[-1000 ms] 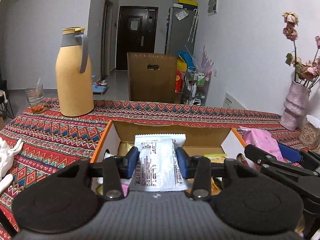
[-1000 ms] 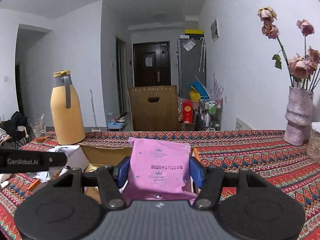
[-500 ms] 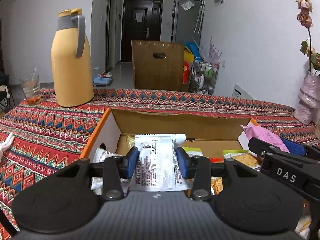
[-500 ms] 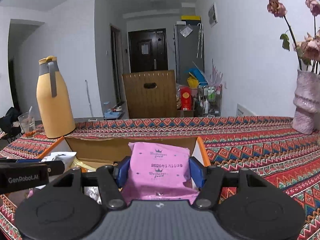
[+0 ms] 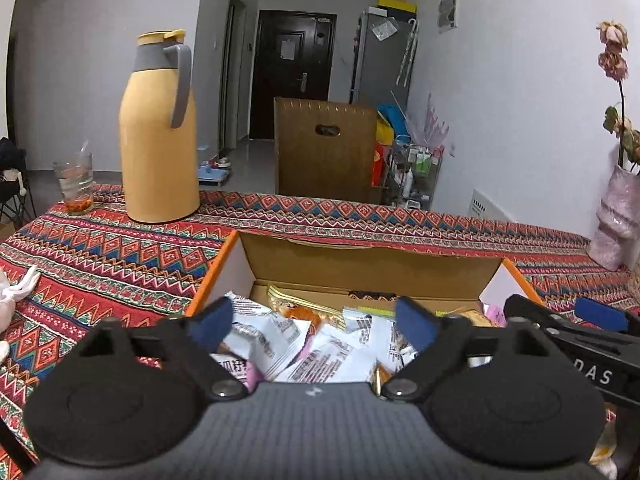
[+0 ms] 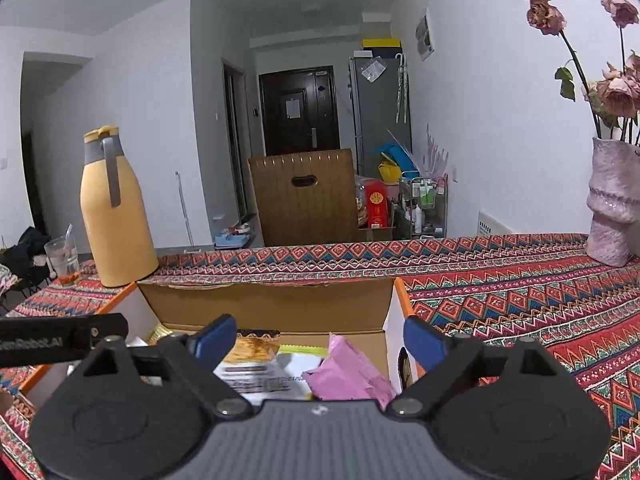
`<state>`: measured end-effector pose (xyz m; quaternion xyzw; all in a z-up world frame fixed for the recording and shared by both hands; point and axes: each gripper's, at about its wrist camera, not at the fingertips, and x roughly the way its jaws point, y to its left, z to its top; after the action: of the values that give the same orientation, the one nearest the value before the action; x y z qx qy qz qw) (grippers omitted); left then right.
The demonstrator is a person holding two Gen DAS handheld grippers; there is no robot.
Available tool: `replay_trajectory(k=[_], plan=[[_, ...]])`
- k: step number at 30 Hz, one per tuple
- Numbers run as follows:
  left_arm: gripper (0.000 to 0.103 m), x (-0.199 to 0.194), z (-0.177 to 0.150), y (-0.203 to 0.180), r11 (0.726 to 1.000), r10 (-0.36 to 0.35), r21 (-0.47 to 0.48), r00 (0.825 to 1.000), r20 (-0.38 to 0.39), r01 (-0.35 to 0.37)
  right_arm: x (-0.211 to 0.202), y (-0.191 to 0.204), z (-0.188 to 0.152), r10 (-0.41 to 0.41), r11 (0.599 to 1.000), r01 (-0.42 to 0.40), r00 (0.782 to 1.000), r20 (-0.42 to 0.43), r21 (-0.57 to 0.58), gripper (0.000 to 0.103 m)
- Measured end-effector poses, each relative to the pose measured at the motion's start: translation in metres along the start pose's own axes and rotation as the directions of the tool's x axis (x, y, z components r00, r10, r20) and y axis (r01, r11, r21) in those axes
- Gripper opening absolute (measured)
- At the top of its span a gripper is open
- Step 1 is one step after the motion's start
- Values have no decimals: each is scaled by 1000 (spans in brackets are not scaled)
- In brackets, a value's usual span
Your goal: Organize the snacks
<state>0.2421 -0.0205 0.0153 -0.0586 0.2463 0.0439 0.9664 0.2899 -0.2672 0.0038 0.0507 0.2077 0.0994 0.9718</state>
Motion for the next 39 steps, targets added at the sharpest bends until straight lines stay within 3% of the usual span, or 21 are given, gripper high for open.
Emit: replay_trajectory(k=[1, 12, 20, 28, 39], plan=[[103, -2, 0, 0, 1000, 3, -4, 1000, 6, -3, -1, -1, 0, -1, 1000, 1, 1000, 3, 8, 103], [103, -33, 10, -3, 1000, 2, 2, 998, 61, -2, -21, -2, 5, -18, 1000, 18, 999, 50, 8, 103], [103, -72, 6, 0, 999, -10, 33, 995, 99, 6, -59, 1, 6, -31, 999, 32, 996, 79, -14, 103], [103, -119, -20, 7, 997, -32, 66, 994, 104, 25, -114, 1, -15, -17, 1000, 18, 996, 83, -14, 103], [103, -155, -69, 29, 995, -66, 77, 997, 28, 64, -168, 10, -62, 17, 1000, -17, 1000, 23, -22, 103]])
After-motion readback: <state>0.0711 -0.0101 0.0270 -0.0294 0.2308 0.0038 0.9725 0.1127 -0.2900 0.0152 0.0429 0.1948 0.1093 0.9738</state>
